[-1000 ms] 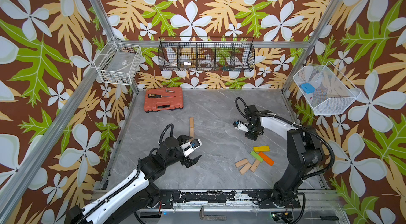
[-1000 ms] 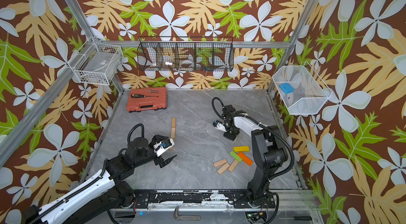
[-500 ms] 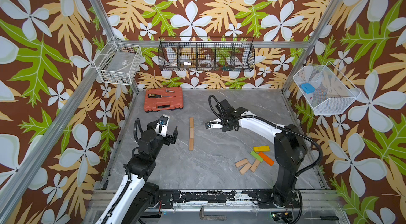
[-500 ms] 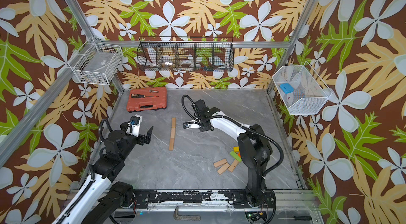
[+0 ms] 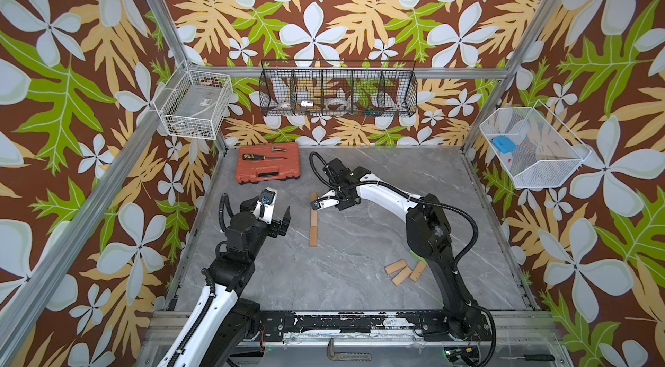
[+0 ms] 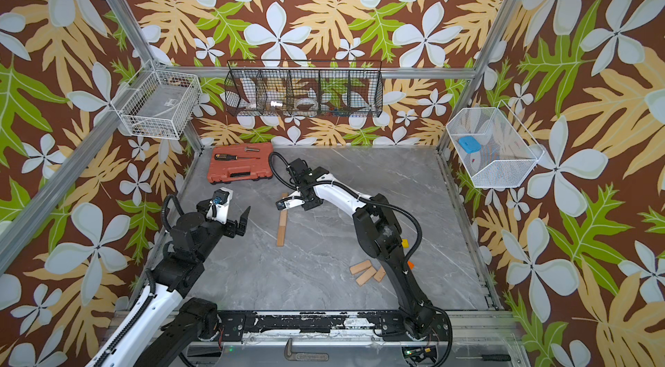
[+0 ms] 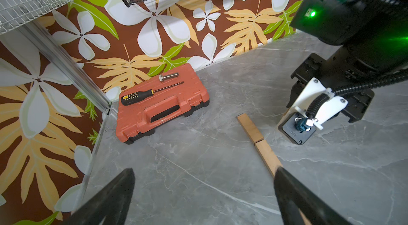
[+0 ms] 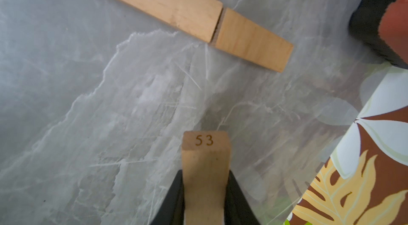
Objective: Assemble the letter k with building blocks
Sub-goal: Assemble the building block at the center of the board.
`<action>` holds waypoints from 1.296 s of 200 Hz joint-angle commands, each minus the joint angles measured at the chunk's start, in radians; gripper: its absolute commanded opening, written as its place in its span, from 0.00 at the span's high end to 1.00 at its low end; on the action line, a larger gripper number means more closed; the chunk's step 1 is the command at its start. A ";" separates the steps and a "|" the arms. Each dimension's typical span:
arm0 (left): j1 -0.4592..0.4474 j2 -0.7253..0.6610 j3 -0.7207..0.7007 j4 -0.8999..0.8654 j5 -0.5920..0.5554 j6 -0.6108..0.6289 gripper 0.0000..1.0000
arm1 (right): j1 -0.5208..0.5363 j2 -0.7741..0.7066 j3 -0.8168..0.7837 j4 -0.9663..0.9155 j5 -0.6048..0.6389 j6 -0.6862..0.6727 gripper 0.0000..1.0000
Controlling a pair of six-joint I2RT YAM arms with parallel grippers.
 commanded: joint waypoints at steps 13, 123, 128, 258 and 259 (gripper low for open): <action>0.002 -0.002 -0.001 0.012 0.007 0.010 0.00 | 0.022 0.042 0.034 -0.055 -0.048 0.001 0.81; 0.002 0.000 -0.001 0.008 -0.002 0.019 0.00 | 0.033 0.125 0.110 -0.044 -0.039 0.077 0.78; 0.002 0.001 -0.001 0.008 -0.003 0.019 0.00 | 0.033 0.125 0.111 -0.044 -0.041 0.074 0.78; 0.002 0.001 -0.001 0.004 -0.011 0.025 0.00 | 0.045 0.150 0.124 -0.007 -0.026 0.078 0.73; 0.002 0.001 -0.001 0.004 -0.012 0.025 0.00 | 0.045 0.150 0.124 -0.007 -0.026 0.078 0.73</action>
